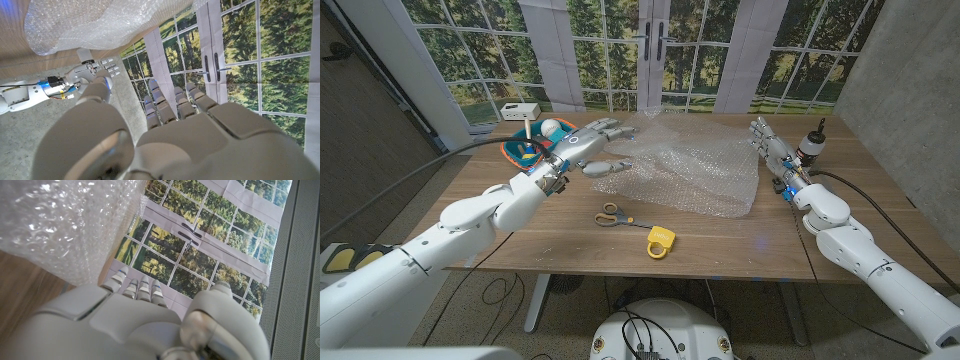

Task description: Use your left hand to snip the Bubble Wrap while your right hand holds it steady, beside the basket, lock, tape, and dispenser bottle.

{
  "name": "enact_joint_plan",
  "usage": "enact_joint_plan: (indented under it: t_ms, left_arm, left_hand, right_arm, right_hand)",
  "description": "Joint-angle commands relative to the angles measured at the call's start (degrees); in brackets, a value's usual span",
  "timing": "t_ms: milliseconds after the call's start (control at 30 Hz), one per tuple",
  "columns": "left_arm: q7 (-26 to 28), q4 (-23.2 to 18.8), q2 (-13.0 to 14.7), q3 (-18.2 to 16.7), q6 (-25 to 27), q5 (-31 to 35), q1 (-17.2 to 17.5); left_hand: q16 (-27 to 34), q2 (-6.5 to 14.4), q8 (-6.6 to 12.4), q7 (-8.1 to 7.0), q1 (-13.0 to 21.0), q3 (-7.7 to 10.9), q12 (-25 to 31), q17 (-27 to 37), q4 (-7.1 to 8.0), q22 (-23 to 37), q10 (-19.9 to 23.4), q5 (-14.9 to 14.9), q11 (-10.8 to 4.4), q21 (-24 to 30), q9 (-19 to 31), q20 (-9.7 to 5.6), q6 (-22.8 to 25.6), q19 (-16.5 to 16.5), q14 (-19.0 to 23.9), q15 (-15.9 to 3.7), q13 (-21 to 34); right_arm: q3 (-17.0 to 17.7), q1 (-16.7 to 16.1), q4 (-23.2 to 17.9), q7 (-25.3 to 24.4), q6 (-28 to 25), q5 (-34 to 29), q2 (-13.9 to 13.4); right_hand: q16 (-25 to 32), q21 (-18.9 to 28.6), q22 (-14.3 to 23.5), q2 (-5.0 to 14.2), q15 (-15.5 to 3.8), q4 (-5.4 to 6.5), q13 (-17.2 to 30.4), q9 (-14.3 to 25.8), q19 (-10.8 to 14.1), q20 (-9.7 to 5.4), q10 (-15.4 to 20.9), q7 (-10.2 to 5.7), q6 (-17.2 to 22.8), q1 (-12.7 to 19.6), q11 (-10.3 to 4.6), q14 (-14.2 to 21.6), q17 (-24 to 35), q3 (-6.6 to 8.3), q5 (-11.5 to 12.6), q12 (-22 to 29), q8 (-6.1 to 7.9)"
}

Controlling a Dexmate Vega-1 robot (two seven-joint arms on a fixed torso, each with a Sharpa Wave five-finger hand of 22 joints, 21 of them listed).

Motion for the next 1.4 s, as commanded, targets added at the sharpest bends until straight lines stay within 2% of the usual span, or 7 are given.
enact_joint_plan:
  t_ms: [33, 200, 400, 800, 900, 1000, 1400]
  left_arm:
    - [-0.4, -1.3, 1.3, 0.8, 1.8, 3.6, -0.1]
    - [-1.2, -2.1, 2.1, 1.2, 2.4, 5.1, -0.2]
    - [-1.7, -2.6, 2.7, 1.4, 2.9, 5.7, -0.2]
    - [-2.6, -3.6, 4.3, 2.3, 3.8, 10.1, -0.9]
    - [-2.8, -3.8, 4.6, 2.3, 4.1, 10.6, -0.8]
    - [-3.6, -4.3, 5.2, 2.6, 4.4, 11.7, -0.9]
    - [-6.0, -4.0, 5.6, 3.4, 3.3, 10.8, -1.8]
  left_hand:
    - [0.4, -0.1, 0.25, 0.14, 1.0, -0.14, 0.4, 0.2, 0.10, 0.1, 0.7, 0.2, -0.01, 0.1, 0.1, -0.15, 0.4, 0.0, 0.3, -9.72, 0.3]
    - [0.4, -0.4, -0.04, -0.40, 0.9, -0.50, 0.4, 0.2, 0.30, 0.1, 0.6, 0.2, 0.01, 0.1, 0.1, -0.14, -0.1, 0.0, 0.4, -9.69, 0.4]
    - [0.4, -0.5, -0.29, -0.19, 0.9, -0.67, 0.3, 0.2, 0.35, 0.1, 0.4, 0.2, -0.04, 0.2, 0.1, -0.04, -0.6, 0.0, 0.4, -9.71, 0.5]
    - [0.3, 0.0, -1.07, -0.42, 3.0, -0.44, -0.1, 0.2, 0.10, 0.1, 0.0, 0.3, -0.31, 0.1, 0.0, -0.07, -3.4, -0.2, 0.1, -9.73, 0.6]
    - [0.2, 0.0, -1.08, -0.79, 3.3, -0.48, -0.2, 0.2, 0.11, 0.1, -0.2, 0.3, -0.22, 0.1, 0.0, -0.13, -3.8, -0.3, -0.1, -9.80, 0.6]
    - [0.2, 0.1, -1.08, -0.86, 3.5, -0.52, -0.4, 0.2, 0.11, 0.1, -0.6, 0.3, -0.25, 0.1, 0.0, -0.34, -4.1, -0.4, -0.3, -9.83, 0.6]
    - [0.2, 0.1, -0.69, -0.62, 4.0, -0.71, -0.4, 0.2, 0.27, 0.1, -0.3, 0.2, -0.23, 0.1, 0.0, -0.22, -3.7, -0.6, -0.4, -9.65, 0.6]
  right_arm:
    - [0.0, 0.6, 0.5, 0.3, -0.2, 0.1, 0.0]
    - [0.1, 0.7, 0.8, 0.4, 0.0, 0.1, -0.1]
    - [0.1, 0.8, 1.0, 0.5, -0.1, 0.3, 0.0]
    - [0.4, 0.6, 1.1, 0.7, 0.5, 0.5, 0.1]
    - [0.5, 0.1, 0.8, -0.1, 0.9, 0.1, 0.1]
    - [0.7, -0.1, 0.9, 0.9, 0.6, 1.3, 0.1]
    - [0.9, -0.5, 0.0, 0.4, 0.4, 0.9, -0.4]
  right_hand:
    - [0.4, 0.3, 0.2, 0.30, -0.59, -0.15, 0.2, 0.1, 0.2, 0.36, 0.0, -0.15, 0.2, 0.5, -0.06, -0.1, -0.1, -0.01, -0.3, 0.6, 0.25]
    - [0.4, 0.3, 0.2, 0.29, -0.61, -0.18, 0.2, 0.1, 0.2, 0.36, 0.0, -0.18, 0.2, 0.5, -0.11, 0.0, -0.1, 0.01, -0.3, 0.5, 0.24]
    - [0.4, 0.3, 0.2, 0.29, -0.56, -0.23, 0.2, 0.1, 0.1, 0.40, 0.0, -0.02, 0.2, 0.5, 0.03, 0.0, -0.1, 0.05, -0.3, 0.6, 0.24]
    - [0.4, 0.4, 0.2, 0.30, -0.36, -0.30, 0.2, 0.1, 0.3, 0.29, 0.2, 0.39, 0.3, 0.5, 0.29, 0.1, -0.1, 0.11, -0.4, 0.6, 0.24]
    - [-0.2, 0.0, 0.2, 0.32, -0.77, -0.33, 0.2, 0.1, -0.8, -1.02, 0.2, 0.41, 0.3, 0.4, 0.17, -2.0, 0.0, 0.16, -0.5, 0.6, 0.25]
    - [-0.2, 0.0, 0.2, 0.32, -1.01, -0.35, 0.2, 0.1, -0.8, -1.08, 0.3, 0.35, 0.3, 0.4, 0.04, -2.0, 0.0, 0.18, -0.5, 0.6, 0.25]
    - [-0.1, 0.0, 0.2, 0.35, -0.70, -0.39, 0.2, 0.1, -1.2, -0.79, 0.1, 0.38, 0.3, 0.4, -0.02, -2.3, 0.0, 0.24, -0.5, 0.5, 0.21]
